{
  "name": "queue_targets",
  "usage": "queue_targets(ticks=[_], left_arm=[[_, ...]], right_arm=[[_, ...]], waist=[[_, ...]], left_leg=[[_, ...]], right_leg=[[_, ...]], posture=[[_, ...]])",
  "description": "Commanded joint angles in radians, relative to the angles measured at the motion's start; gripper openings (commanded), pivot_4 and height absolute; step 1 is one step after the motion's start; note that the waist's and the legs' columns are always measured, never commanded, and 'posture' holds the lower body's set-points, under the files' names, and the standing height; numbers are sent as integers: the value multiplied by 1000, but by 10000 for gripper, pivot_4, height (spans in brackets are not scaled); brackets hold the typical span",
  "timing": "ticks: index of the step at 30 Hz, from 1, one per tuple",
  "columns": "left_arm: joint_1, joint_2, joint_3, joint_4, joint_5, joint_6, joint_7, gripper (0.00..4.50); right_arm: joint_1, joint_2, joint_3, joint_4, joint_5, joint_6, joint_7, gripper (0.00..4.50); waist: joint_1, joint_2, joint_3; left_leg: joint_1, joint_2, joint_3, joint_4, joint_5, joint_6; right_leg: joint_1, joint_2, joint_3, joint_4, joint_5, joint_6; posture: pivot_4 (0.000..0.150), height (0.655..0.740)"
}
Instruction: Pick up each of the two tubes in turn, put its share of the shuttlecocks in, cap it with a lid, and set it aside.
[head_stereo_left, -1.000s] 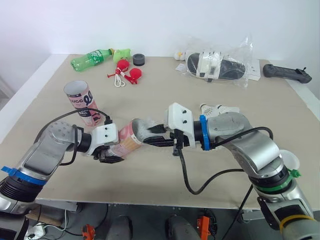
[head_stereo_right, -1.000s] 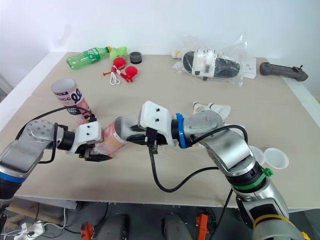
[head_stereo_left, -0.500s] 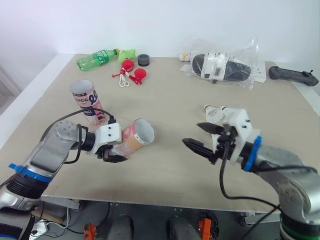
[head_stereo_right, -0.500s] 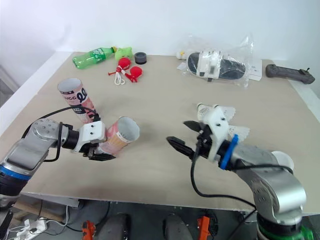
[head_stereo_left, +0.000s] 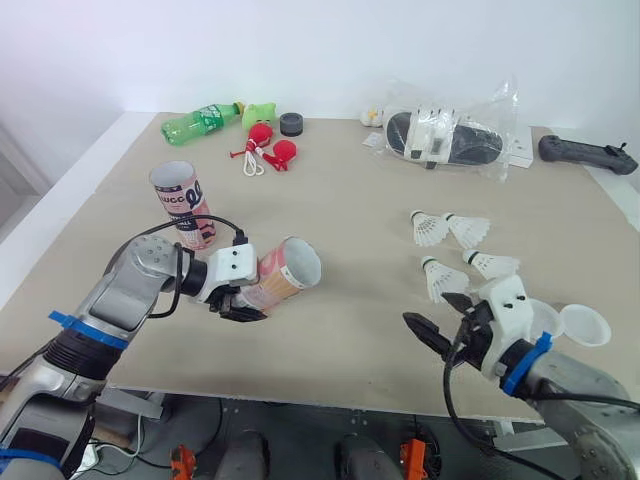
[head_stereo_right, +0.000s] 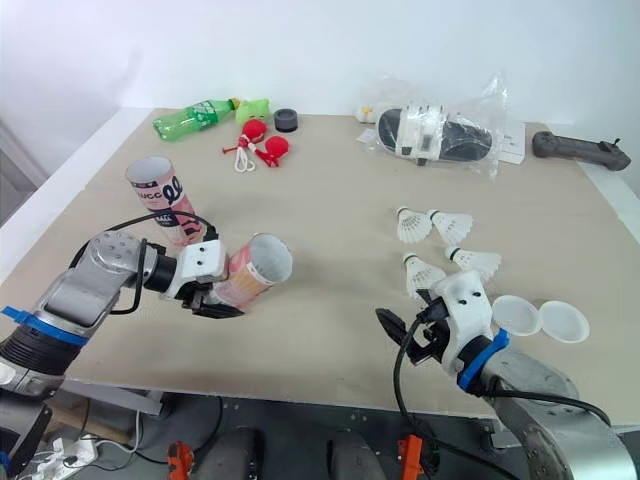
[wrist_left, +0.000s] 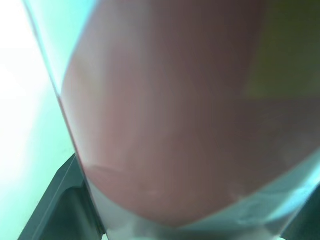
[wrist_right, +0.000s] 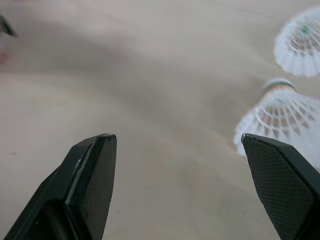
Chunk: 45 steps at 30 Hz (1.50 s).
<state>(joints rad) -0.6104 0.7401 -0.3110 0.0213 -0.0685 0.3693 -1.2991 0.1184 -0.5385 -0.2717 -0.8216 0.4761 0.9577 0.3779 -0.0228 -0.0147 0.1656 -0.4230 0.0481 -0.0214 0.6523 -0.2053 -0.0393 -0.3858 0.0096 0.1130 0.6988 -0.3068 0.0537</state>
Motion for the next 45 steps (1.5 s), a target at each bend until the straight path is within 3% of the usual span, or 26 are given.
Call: queue_targets(ticks=[1, 17, 19, 21, 22, 28, 33, 38, 41, 45], left_arm=[[-3, -22, -39, 8, 7, -11, -15, 31291], [13, -14, -13, -27, 12, 17, -10, 31291], [16, -12, -10, -32, 11, 21, -7, 31291], [19, -10, -6, -36, 12, 23, -6, 31291], [20, -9, -4, -37, 12, 24, -5, 31291], [22, -7, -3, -44, 11, 32, -2, 31291], [18, -13, -8, -43, 12, 35, 1, 31291], [8, -19, -16, -30, 15, 28, -6, 31291], [4, -26, -21, -22, 20, 24, -9, 31291], [-2, -37, -27, -14, 24, 21, -10, 31291]], right_arm=[[-34, 22, 83, 56, -105, -60, -93, 42908], [-260, 180, 199, 430, -320, -265, -248, 42908], [-274, 197, 199, 461, -333, -290, -256, 37145], [-282, 206, 199, 474, -340, -302, -258, 27908], [-283, 209, 199, 477, -341, -307, -256, 26877], [-272, 205, 192, 481, -355, -327, -239, 668], [-237, 119, 219, 359, -323, -377, -93, 668], [-298, -25, 186, 159, -129, -345, 153, 668], [-461, -108, 196, 120, -22, -257, 243, 668], [-657, -180, 325, 137, 14, -192, 350, 668]], waist=[[0, 0, 0], [-1, 0, 0], [-1, 0, 0], [-1, 0, 0], [-1, 0, 0], [-1, 0, 0], [-1, 0, 0], [-3, 2, 1], [-2, 2, 2], [0, 1, 1]], left_leg=[[0, 0, 0, 0, 0, 0], [-1, -1, -1, -1, 0, 0], [-2, -1, 0, -1, 0, 0], [-2, -1, 0, -1, 0, 0], [-2, -1, 0, -1, 0, 0], [-2, -1, -1, -1, 0, 0], [-2, -2, -1, -1, 0, 0], [-2, -1, -1, -1, 0, 0], [-1, -1, -2, -1, 0, 0], [-1, -1, -3, -1, 1, 1]], right_leg=[[0, 0, 0, 0, 0, 0], [-1, 0, 1, 0, -1, 1], [-1, 0, 1, 0, -1, 1], [-1, 0, 1, 0, -1, 1], [-1, 0, 1, 0, -1, 1], [-1, 0, 1, 0, -1, 0], [-1, 0, 1, 0, -1, 1], [-1, 0, 1, 0, -1, 1], [0, 0, 0, 0, -1, 1], [1, 0, -1, -1, -1, 0]], posture=[[1500, 7400], [1500, 7400], [1500, 7400], [1500, 7400], [1500, 7400], [1500, 7400], [1500, 7400], [1500, 7400], [1500, 7400], [1500, 7400]])
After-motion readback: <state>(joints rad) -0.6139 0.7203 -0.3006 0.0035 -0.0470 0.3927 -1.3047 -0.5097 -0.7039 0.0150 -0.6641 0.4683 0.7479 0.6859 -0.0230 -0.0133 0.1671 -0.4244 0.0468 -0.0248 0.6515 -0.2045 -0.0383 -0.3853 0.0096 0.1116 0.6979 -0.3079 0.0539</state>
